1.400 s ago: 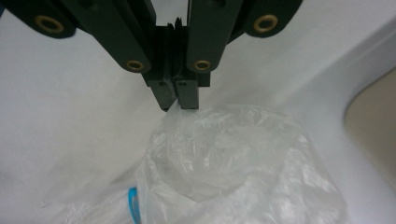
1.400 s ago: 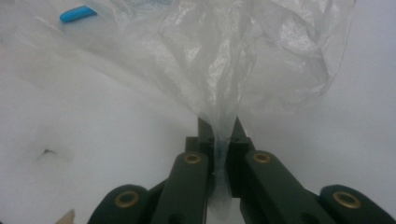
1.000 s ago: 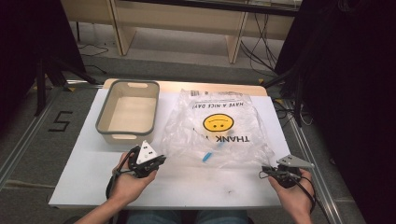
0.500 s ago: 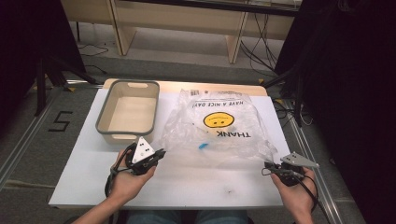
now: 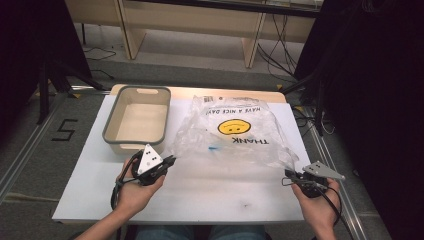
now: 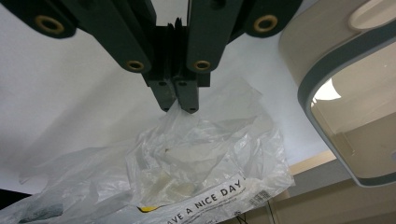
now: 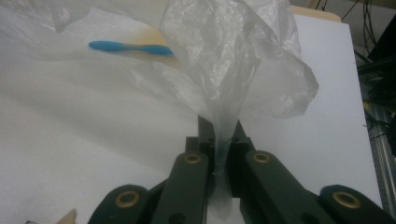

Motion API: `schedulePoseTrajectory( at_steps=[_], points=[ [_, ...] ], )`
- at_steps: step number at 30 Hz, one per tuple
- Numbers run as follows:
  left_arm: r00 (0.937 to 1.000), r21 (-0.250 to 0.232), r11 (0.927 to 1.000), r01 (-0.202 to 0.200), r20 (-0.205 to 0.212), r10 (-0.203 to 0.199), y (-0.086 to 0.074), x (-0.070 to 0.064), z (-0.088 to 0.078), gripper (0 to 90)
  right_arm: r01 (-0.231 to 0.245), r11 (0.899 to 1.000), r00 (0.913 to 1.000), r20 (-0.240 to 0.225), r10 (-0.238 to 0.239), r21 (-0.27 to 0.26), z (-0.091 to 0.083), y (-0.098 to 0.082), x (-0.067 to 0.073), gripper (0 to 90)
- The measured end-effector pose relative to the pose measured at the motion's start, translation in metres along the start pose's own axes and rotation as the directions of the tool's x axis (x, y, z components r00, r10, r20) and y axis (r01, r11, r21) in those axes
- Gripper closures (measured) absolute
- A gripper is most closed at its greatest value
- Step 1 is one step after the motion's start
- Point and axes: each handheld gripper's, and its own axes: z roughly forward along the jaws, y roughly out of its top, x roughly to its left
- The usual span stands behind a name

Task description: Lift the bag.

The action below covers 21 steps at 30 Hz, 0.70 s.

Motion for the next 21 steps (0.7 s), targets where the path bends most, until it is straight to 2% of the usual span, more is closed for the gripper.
schedulePoseTrajectory(
  at_steps=[10, 21],
  points=[
    [0.9999, -0.045, 0.9989, -0.014, -0.005, 0.014, 0.002, 0.001, -0.002, 89.4, 0.006, 0.998, 0.9997, 0.023, -0.005, -0.061, -0.004, 0.005, 0.002, 89.9],
    [0.9998, -0.087, 0.9961, -0.017, -0.015, 0.016, 0.007, 0.002, -0.006, 89.4, 0.015, 0.991, 0.9988, 0.049, -0.009, -0.134, -0.008, 0.011, 0.004, 89.9]
  ],
)
